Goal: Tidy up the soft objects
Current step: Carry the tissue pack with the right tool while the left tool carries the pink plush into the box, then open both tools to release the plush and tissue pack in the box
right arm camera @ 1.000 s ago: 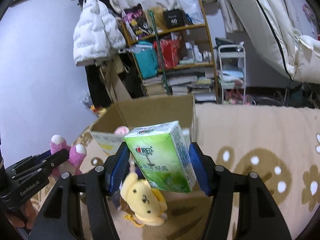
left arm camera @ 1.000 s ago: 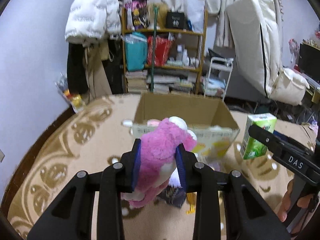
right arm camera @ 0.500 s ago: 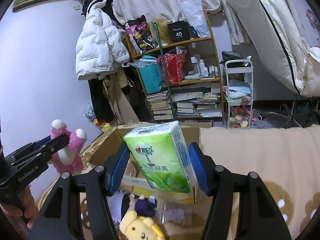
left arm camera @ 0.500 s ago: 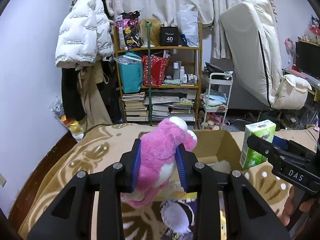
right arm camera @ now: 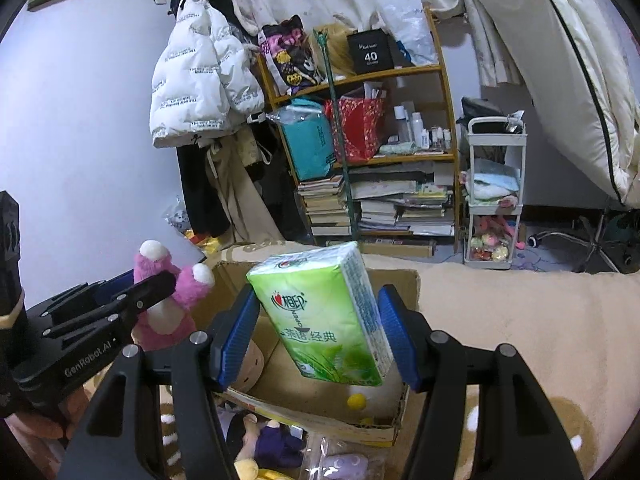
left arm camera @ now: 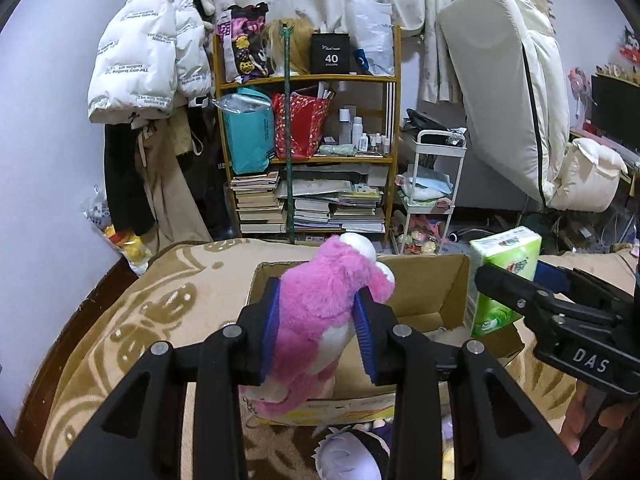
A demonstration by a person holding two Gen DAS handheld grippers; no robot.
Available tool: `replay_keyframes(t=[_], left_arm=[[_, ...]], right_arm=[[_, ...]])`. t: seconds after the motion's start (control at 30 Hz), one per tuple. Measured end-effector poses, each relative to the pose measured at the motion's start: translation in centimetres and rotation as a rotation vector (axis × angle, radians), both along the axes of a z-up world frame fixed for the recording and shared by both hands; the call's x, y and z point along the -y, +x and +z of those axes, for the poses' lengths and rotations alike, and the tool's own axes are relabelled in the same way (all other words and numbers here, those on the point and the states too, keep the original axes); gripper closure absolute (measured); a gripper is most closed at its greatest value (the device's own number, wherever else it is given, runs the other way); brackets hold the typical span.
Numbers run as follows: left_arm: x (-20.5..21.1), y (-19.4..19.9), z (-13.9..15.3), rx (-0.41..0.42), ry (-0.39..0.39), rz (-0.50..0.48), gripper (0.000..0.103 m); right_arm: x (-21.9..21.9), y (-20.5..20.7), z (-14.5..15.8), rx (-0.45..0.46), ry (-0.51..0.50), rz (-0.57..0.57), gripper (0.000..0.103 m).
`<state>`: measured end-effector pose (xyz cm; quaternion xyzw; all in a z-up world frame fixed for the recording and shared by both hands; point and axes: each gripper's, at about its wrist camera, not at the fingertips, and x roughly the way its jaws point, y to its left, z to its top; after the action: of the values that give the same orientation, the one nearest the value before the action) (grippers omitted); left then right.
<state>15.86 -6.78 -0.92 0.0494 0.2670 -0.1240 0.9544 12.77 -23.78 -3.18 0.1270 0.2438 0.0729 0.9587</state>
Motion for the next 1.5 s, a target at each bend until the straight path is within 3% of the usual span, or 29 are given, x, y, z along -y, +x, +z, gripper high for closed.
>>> replay_keyframes(t=[0.33, 0.5, 0.63, 0.7, 0.73, 0.9, 0.97, 1.0, 1.07, 1.2, 1.5], left_arm=[[-0.1, 0.1, 0.3, -0.02, -0.021, -0.001, 0.069], [0.4, 0.3, -0.3, -0.022, 0.018, -0.011, 0.068], [0.8, 0.6, -0.9, -0.03, 0.028, -0.016, 0.062], [0.9, 0.9, -1.0, -0.038, 0.041, -0.01, 0.048], [1.0, 1.0, -1.0, -0.039, 0.046, -0.006, 0.035], [0.1, 1.3, -1.1, -0.061, 0.045, 0.002, 0.033], [-0.7, 1.3, -1.0, -0.096, 0.027, 0.02, 0.02], [-1.3, 1.1, -0.8, -0.103, 0.009, 0.027, 0.018], [-2.1, 0.5, -0.4, -0.108, -0.002, 0.026, 0.016], [-3.1, -0.8, 0.3, -0.122, 0.019, 0.031, 0.008], [-3.8, -4.1, 0.7, -0.197, 0.033, 0.035, 0.006]], right_arm=[[-0.3, 0.7, -1.4, -0.072, -0.053, -0.011, 0.038], [0.4, 0.9, -2.1, -0.092, -0.001, -0.012, 0.037], [0.6, 1.0, -2.8, -0.112, 0.019, -0.005, 0.036], [0.5, 1.4, -3.0, -0.121, 0.019, 0.001, 0.035], [0.5, 1.5, -3.2, -0.128, 0.015, 0.001, 0.034], [0.8, 1.2, -3.1, -0.114, 0.017, -0.002, 0.015], [1.1, 1.1, -2.6, -0.116, 0.026, 0.005, 0.015], [1.3, 0.9, -2.3, -0.12, 0.031, 0.007, 0.013], [1.7, 0.5, -1.9, -0.128, 0.037, 0.0, 0.0], [2.2, -1.2, -0.5, -0.096, 0.041, -0.012, 0.0], [0.6, -5.6, 1.1, -0.103, -0.002, 0.012, 0.0]])
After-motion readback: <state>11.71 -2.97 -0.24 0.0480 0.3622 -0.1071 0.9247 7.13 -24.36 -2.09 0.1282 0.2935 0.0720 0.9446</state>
